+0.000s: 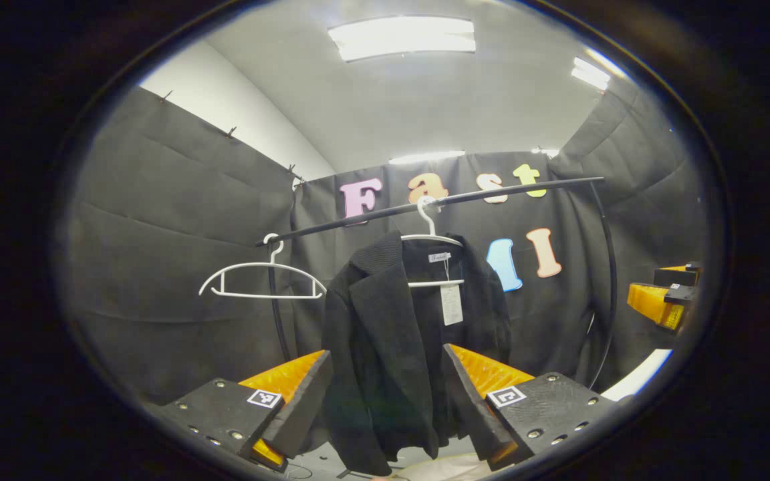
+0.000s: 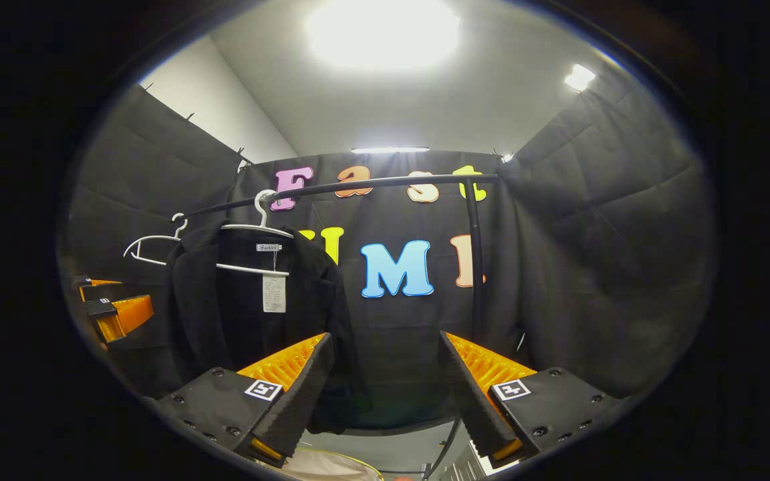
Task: Grasp the clothes on the hanger with both hands and then place them into the laundry hamper below.
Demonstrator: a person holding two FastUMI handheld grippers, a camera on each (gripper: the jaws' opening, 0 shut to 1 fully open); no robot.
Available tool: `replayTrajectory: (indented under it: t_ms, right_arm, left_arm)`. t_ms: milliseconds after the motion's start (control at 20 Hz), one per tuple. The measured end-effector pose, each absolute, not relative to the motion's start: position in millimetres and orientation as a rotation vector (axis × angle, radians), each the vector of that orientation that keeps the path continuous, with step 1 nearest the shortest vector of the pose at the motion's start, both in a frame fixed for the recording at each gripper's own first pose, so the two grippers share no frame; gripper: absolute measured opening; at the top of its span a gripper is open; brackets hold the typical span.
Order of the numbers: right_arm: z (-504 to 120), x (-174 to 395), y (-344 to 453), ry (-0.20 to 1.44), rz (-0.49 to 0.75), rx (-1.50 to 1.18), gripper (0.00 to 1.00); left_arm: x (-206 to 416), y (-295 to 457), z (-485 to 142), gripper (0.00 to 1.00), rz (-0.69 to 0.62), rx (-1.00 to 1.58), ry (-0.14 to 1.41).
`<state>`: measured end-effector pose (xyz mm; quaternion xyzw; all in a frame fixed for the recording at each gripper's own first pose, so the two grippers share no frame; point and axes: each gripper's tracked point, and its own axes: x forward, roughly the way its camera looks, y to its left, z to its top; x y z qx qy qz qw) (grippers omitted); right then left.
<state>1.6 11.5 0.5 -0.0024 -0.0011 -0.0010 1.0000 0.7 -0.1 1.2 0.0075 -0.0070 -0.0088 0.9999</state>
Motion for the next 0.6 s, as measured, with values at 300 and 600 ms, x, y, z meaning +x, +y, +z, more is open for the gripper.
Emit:
replayTrajectory:
  t_ms: [300,600]
  right_arm:
    - [-1,2,26,0.005,-0.004,0.008,0.98]
    - [2,10,49,-0.007,0.012,0.016,0.96]
  left_arm:
    - [0,9,3,0.95,-0.026,0.024,-0.026]
    - [11,14,8,0.95,-0.040,0.014,-0.036]
